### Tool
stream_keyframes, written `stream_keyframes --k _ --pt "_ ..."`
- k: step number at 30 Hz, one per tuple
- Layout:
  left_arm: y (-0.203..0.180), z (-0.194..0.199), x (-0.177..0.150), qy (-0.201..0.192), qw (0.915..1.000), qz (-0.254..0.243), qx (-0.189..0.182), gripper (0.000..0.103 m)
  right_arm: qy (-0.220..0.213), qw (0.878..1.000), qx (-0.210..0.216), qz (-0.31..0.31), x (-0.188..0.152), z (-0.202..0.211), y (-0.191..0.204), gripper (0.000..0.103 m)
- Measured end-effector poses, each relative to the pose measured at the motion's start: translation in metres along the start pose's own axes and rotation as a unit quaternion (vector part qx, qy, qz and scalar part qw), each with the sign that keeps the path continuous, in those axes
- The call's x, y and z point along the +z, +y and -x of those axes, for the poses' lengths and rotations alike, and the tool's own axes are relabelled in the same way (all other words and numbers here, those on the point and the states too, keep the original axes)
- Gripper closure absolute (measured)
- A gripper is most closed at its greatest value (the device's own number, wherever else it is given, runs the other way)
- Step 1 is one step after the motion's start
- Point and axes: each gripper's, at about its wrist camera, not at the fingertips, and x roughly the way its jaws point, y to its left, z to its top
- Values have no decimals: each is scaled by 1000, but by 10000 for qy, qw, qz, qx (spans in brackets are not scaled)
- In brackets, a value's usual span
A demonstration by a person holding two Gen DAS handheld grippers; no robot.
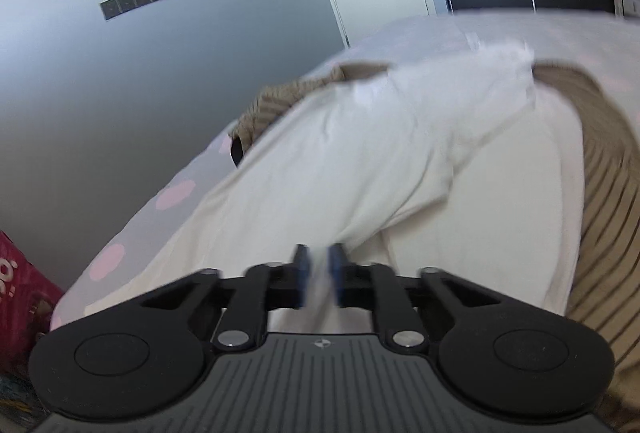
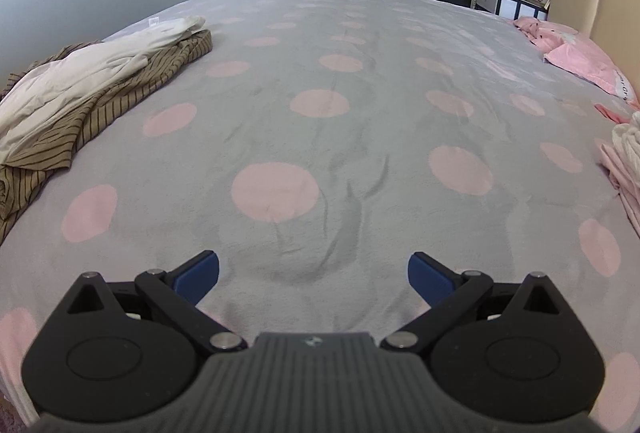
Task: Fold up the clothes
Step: 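Grasp the white shirt in the clothes pile with the left gripper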
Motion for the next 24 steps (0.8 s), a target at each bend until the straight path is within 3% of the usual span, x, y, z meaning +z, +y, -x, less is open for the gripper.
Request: stream_keyframes --k 4,9,10,11,13,14,19,21,22,24 --pt "8 14 20 -260 9993 226 -116 103 -40 9999 105 93 1 -2 7 1" --pt "-13 20 23 -222 9984 -434 -289 103 -126 9996 159 188 1 6 12 1" --pt "-17 18 20 -170 9983 -471 -307 96 -147 9996 164 190 0 7 12 1" --pt "-21 16 16 -108 9981 -509 -330 78 -162 9996 160 192 0 9 11 1" --pt "-27 9 9 34 9972 -675 -317 51 -180 9996 134 184 -1 12 9 1" --pt "-31 5 6 107 9965 -766 -305 49 -188 9996 116 160 -2 12 7 1" --pt "-37 -18 -2 264 9953 -932 -58 52 -186 9998 50 16 -2 13 0 1" --pt "-35 -22 3 164 9964 -826 103 70 -188 9998 31 17 -2 13 1 1" --pt "-33 -24 7 158 9971 -723 146 87 -192 9998 28 23 -2 13 1 1" --pt "-27 -26 15 133 9985 -501 154 96 -209 9998 37 57 -2 13 2 1"
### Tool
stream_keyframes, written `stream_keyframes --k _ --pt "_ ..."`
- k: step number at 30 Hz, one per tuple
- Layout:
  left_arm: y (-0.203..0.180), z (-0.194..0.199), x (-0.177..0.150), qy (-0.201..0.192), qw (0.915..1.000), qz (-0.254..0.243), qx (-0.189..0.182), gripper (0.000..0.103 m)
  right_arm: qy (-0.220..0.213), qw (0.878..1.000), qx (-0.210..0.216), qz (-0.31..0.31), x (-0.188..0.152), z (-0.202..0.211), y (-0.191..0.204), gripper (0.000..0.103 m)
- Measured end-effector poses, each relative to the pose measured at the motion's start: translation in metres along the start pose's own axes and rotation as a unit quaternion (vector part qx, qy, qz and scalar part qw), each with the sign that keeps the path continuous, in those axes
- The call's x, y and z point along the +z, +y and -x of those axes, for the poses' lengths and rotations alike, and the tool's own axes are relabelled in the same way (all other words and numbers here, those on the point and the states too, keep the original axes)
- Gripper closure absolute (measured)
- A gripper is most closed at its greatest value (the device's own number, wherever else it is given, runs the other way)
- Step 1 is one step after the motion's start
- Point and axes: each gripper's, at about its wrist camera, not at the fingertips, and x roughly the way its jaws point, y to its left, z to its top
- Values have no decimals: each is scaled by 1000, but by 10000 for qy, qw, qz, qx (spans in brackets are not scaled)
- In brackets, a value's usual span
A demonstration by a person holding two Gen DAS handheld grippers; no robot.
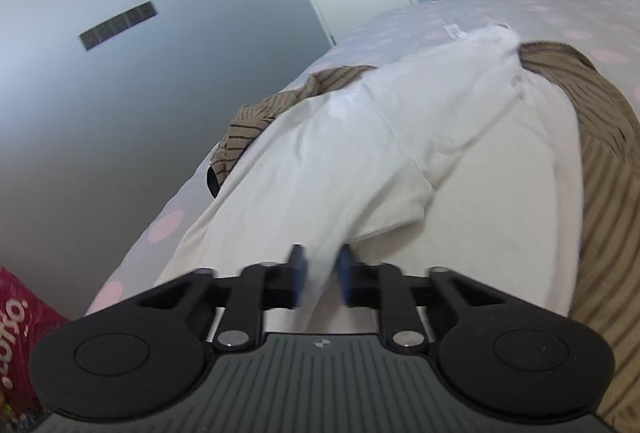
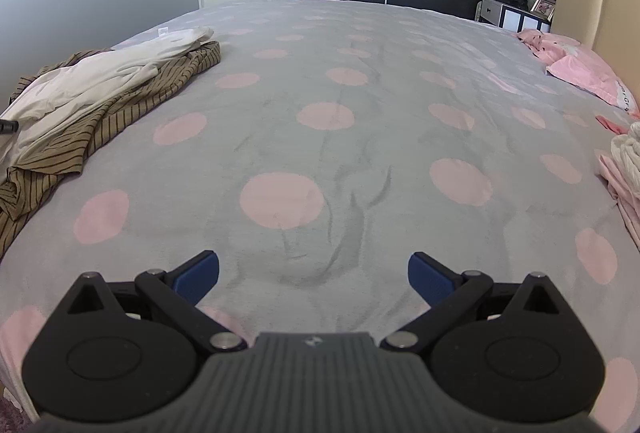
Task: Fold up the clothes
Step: 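Grasp the white shirt in the clothes pile with the left gripper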
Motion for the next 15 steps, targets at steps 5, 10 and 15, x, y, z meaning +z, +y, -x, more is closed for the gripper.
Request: stream_keyframes --k 5,10,15 --pt "15 30 22 -679 9956 615 -208 100 -77 9999 3 92 0 3 1 1" --pt "1 100 59 -1597 9804 513 -1031 101 -126 9999 64 -3 2 5 0 1" --pt "-47 187 72 -2178 9501 -148 -2228 101 -327 9994 4 -123 8 19 -7 1"
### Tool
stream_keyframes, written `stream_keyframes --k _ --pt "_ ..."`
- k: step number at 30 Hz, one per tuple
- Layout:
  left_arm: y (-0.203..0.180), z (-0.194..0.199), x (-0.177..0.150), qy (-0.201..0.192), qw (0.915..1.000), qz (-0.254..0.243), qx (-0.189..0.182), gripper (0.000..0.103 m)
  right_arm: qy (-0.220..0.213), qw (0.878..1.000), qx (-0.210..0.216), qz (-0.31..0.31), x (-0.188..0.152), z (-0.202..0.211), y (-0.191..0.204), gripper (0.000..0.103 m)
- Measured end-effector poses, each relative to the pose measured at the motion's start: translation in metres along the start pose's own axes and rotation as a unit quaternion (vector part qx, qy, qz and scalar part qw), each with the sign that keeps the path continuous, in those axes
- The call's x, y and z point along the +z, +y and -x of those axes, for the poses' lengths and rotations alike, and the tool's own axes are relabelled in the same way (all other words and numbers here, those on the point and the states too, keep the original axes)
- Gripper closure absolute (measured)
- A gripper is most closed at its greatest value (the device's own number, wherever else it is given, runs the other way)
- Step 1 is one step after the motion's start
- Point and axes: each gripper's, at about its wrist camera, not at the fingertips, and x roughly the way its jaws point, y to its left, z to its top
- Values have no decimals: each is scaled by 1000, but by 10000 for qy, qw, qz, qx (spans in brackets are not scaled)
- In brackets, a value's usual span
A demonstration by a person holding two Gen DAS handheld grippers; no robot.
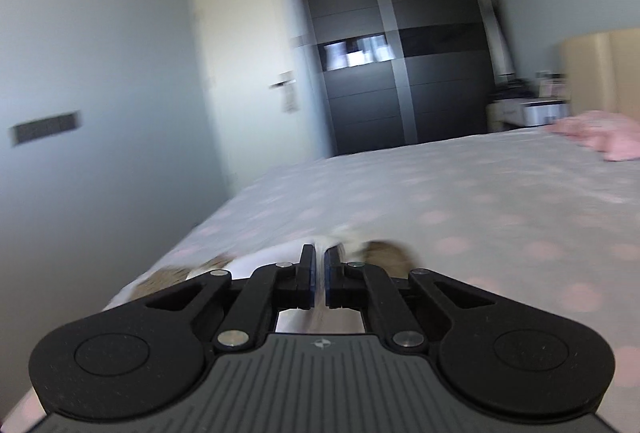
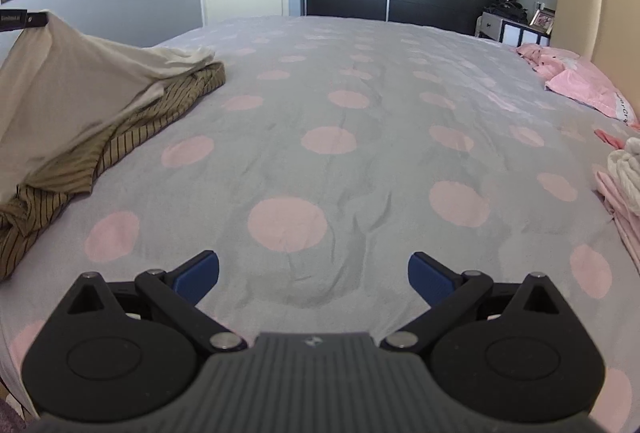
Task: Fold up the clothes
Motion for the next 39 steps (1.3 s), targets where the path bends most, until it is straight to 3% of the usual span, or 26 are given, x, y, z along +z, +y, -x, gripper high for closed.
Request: stream_keyframes --k 6,11,14,19,24,27,29,30,35,39 --pt "-94 56 17 -68 9878 -320 -1524 101 -84 9987 -378 -322 15 29 -33 1" --pt "-159 100 16 11 9660 -654 -2502 101 -122 9954 -732 -601 19 55 -72 1" --pt "-188 115 4 374 9497 -545 -3061 101 -101 9936 -790 -796 17 70 -95 1" --pt "-235 124 -34 1225 9250 -1045 -3442 100 -4 9914 -893 -953 7 87 -121 1" --pt "-245 115 -67 2024 9094 -1215 -3425 98 148 9950 -485 -856 -7 89 -117 2" --pt "-245 120 -74 2145 9053 -1164 -3476 87 223 9976 -113 -650 -13 87 -102 3" --pt "-242 123 -77 2181 9040 -1148 -3494 67 250 9984 119 -486 -15 85 -90 3" --pt "-238 124 -77 2201 9054 -1118 -3454 63 249 9987 219 -393 -15 85 -84 4" --pt "-211 119 -75 2284 9223 -782 -3018 58 315 9972 651 -165 -14 80 -61 17" --pt "-180 112 -77 2235 9369 -287 -2672 52 311 9940 1050 -27 -7 76 -37 19"
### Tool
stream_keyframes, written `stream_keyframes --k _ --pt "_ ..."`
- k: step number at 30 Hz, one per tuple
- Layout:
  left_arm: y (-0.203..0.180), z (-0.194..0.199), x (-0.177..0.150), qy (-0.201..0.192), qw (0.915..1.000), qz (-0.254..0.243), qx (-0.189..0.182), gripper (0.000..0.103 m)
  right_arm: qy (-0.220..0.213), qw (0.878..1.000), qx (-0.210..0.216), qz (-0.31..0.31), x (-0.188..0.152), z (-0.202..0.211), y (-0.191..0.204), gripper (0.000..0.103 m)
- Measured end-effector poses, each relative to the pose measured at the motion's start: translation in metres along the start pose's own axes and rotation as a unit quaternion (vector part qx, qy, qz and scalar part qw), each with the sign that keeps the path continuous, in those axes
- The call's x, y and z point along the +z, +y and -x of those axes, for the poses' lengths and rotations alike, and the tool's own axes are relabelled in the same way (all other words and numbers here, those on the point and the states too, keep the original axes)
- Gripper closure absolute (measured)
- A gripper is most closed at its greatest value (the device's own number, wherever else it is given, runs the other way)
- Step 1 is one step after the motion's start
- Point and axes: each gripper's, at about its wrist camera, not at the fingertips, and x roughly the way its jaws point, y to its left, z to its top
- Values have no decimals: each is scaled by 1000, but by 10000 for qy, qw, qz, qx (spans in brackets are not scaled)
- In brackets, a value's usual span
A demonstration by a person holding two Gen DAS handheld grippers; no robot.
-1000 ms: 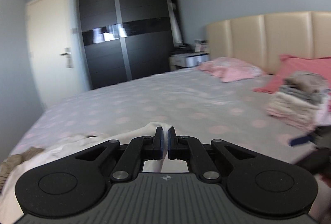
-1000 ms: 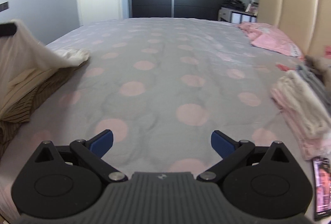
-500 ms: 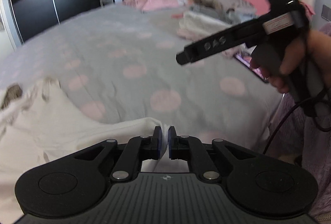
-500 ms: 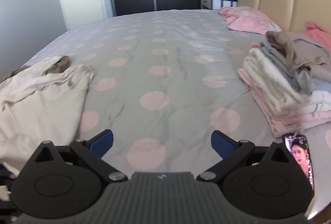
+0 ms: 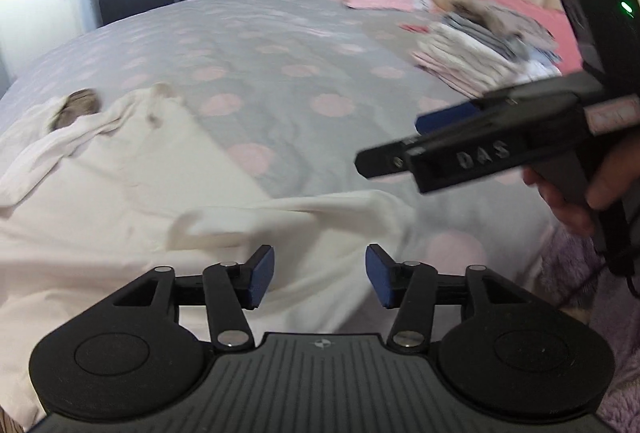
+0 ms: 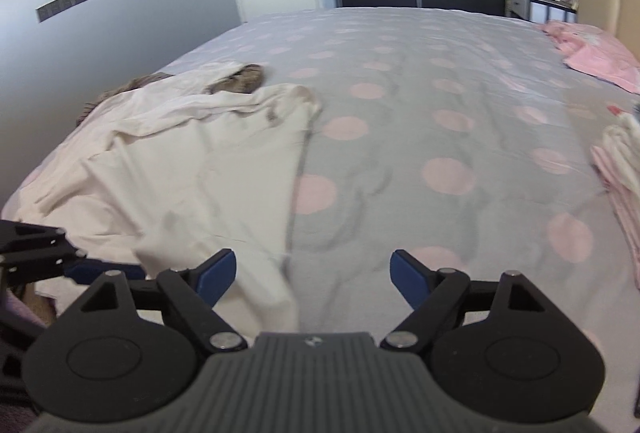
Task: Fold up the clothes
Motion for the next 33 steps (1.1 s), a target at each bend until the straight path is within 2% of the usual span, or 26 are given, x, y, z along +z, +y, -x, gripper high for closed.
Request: stream_keyframes --k 2,6,9,12,13,14,15,17,20,23,28,33 --pt "9 -1 -3 6 9999 81 102 52 -6 9998 172 126 6 -5 16 21" --pt "28 -5 -15 287 9975 270 583 52 126 9980 537 322 14 -20 44 30" --pt "44 -6 -25 530 9931 494 922 52 301 9958 713 494 16 -34 64 33" --pt "58 -1 -34 591 9882 704 1222 52 485 9931 787 727 16 -49 83 39" --pt "60 1 -34 573 9875 761 1254 52 570 9923 707 838 15 -55 88 41" --pt "63 3 -35 548 9869 822 1275 52 662 9916 567 958 12 -61 92 51" --pt "65 5 -35 524 9862 883 1296 52 730 9906 419 1076 10 -66 94 70" --pt "69 10 -35 455 9851 989 1329 52 796 9882 98 1307 5 -71 92 90" --pt "73 14 -30 313 9843 1027 1404 52 757 9897 -165 1204 5 -63 74 94" --pt "75 18 -20 198 9842 1047 1416 52 513 9913 -625 1037 12 -43 49 97" --pt "82 29 1 -10 9852 1113 1302 52 253 9859 -1397 883 23 -2 -1 98" --pt "81 35 30 -87 9892 736 1268 52 287 9822 -1664 821 26 36 -41 99"
